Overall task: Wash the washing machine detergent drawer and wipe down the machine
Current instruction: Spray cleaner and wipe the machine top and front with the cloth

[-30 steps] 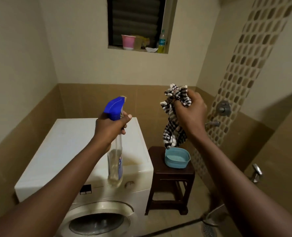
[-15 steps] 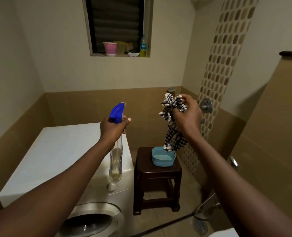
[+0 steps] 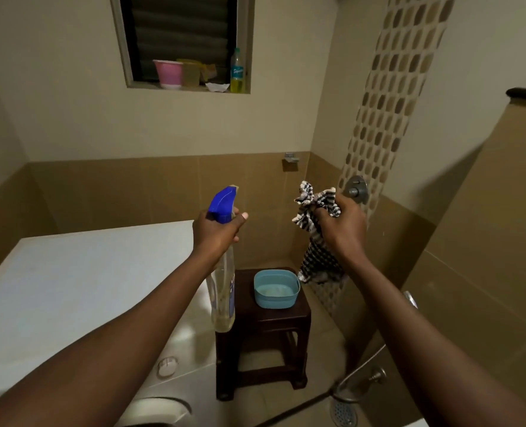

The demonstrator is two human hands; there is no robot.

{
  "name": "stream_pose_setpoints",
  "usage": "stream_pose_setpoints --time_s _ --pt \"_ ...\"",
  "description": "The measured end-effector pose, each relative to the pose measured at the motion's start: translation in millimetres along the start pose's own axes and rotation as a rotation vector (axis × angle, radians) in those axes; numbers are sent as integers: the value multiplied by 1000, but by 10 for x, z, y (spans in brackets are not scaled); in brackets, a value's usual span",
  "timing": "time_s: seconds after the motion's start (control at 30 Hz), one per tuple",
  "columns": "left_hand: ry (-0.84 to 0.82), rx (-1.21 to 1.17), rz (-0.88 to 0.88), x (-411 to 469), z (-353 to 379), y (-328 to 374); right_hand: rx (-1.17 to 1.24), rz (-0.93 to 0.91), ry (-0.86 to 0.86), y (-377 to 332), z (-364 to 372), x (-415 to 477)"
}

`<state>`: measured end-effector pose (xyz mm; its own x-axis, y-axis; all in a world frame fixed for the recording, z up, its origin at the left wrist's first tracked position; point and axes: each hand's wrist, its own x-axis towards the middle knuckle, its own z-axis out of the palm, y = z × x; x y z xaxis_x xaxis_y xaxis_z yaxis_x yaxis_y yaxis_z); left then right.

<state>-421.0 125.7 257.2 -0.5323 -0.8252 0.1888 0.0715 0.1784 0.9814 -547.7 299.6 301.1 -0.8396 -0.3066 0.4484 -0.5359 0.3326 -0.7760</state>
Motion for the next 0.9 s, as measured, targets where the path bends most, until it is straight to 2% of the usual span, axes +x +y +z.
stream_pose_setpoints --time_s 0.17,0.47,0.6,0.9 --pt "12 -17 -25 601 331 -433 -56 29 4 362 400 461" --pt "-10 4 -156 1365 917 -1286 -154 89 -111 1163 1057 1150" --pt "-62 45 -182 1618 1197 -1603 -172 143 -192 1643 1324 1426" --pt "-3 100 -332 2182 1951 -2636 -109 314 -247 2981 2171 1844"
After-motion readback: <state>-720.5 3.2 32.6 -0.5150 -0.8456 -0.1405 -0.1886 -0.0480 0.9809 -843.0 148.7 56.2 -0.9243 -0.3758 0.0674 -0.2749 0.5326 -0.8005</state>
